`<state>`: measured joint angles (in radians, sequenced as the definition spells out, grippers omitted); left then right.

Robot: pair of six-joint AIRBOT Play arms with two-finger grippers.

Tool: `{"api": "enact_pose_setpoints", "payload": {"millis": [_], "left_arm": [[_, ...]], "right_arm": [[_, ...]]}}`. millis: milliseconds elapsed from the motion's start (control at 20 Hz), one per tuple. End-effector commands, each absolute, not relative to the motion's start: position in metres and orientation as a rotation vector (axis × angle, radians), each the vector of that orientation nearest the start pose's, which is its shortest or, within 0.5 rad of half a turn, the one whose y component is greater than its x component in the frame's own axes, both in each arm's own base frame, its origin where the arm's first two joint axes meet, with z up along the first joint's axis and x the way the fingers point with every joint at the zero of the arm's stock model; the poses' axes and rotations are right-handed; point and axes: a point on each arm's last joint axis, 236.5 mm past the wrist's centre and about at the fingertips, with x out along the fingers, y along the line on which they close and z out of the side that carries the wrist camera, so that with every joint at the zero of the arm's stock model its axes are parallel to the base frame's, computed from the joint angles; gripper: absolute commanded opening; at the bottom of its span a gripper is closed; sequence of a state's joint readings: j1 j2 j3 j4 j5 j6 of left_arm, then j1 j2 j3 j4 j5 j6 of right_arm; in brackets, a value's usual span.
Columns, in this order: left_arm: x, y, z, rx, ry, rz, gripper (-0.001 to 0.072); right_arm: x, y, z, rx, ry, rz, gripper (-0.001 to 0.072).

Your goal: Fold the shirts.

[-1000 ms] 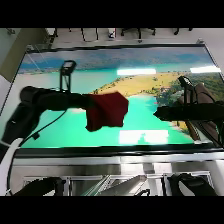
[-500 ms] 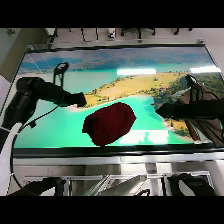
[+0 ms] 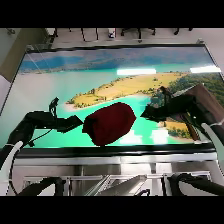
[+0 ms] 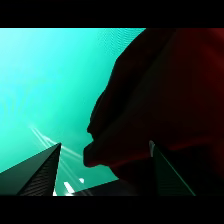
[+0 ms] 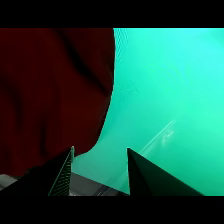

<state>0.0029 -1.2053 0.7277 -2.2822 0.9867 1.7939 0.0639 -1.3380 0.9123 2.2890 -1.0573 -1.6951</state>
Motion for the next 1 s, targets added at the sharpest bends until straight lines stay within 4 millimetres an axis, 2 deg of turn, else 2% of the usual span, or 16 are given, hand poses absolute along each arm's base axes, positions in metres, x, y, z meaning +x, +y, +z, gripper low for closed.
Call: {"api": "enact_pose_setpoints", "payload": {"millis": [0, 100, 150, 300, 350, 400, 550, 600, 650, 700, 750, 800, 850, 900, 950], "left_arm": [[0.312, -0.151, -0.081, -0.634, 1.387, -0.399, 0.0618], [0.317, -0.167, -0.084, -0.583, 1.405, -0.452, 0.0616], [0.320, -0.173, -0.084, -0.561, 1.405, -0.471, 0.0590], [0.333, -0.182, -0.083, -0.536, 1.391, -0.488, 0.0577], [0.336, -0.183, -0.084, -0.537, 1.395, -0.490, 0.0262], [0.338, -0.183, -0.084, -0.537, 1.394, -0.490, 0.0010], [0.348, -0.185, -0.077, -0.536, 1.369, -0.497, 0.0012], [0.352, -0.185, -0.072, -0.531, 1.354, -0.501, 0.0011], [0.356, -0.185, -0.064, -0.527, 1.330, -0.508, 0.0011], [0.362, -0.184, -0.050, -0.520, 1.293, -0.516, 0.0011], [0.371, -0.182, -0.026, -0.513, 1.231, -0.529, 0.0011], [0.381, -0.179, 0.008, -0.500, 1.154, -0.551, 0.0010], [0.390, -0.174, 0.048, -0.483, 1.063, -0.572, 0.0010], [0.396, -0.168, 0.101, -0.456, 0.947, -0.596, 0.0010], [0.395, -0.163, 0.156, -0.428, 0.834, -0.616, 0.0010]], "right_arm": [[0.339, 0.190, -0.087, 0.626, 1.474, 0.381, 0.0400], [0.341, 0.202, -0.098, 0.626, 1.482, 0.380, 0.0399], [0.342, 0.206, -0.101, 0.629, 1.488, 0.385, 0.0399], [0.351, 0.214, -0.102, 0.643, 1.473, 0.387, 0.0397], [0.354, 0.216, -0.102, 0.649, 1.462, 0.386, 0.0360], [0.357, 0.216, -0.101, 0.644, 1.451, 0.386, 0.0301], [0.363, 0.219, -0.095, 0.624, 1.428, 0.417, 0.0051], [0.365, 0.220, -0.093, 0.616, 1.420, 0.427, 0.0020], [0.367, 0.221, -0.088, 0.614, 1.410, 0.437, 0.0019], [0.371, 0.223, -0.077, 0.607, 1.394, 0.461, 0.0019], [0.377, 0.226, -0.057, 0.594, 1.363, 0.497, 0.0019], [0.385, 0.228, -0.029, 0.585, 1.317, 0.538, 0.0018], [0.396, 0.229, 0.014, 0.568, 1.238, 0.588, 0.0019], [0.405, 0.228, 0.063, 0.540, 1.139, 0.640, 0.0019], [0.410, 0.226, 0.125, 0.502, 1.013, 0.692, 0.0019]]}}
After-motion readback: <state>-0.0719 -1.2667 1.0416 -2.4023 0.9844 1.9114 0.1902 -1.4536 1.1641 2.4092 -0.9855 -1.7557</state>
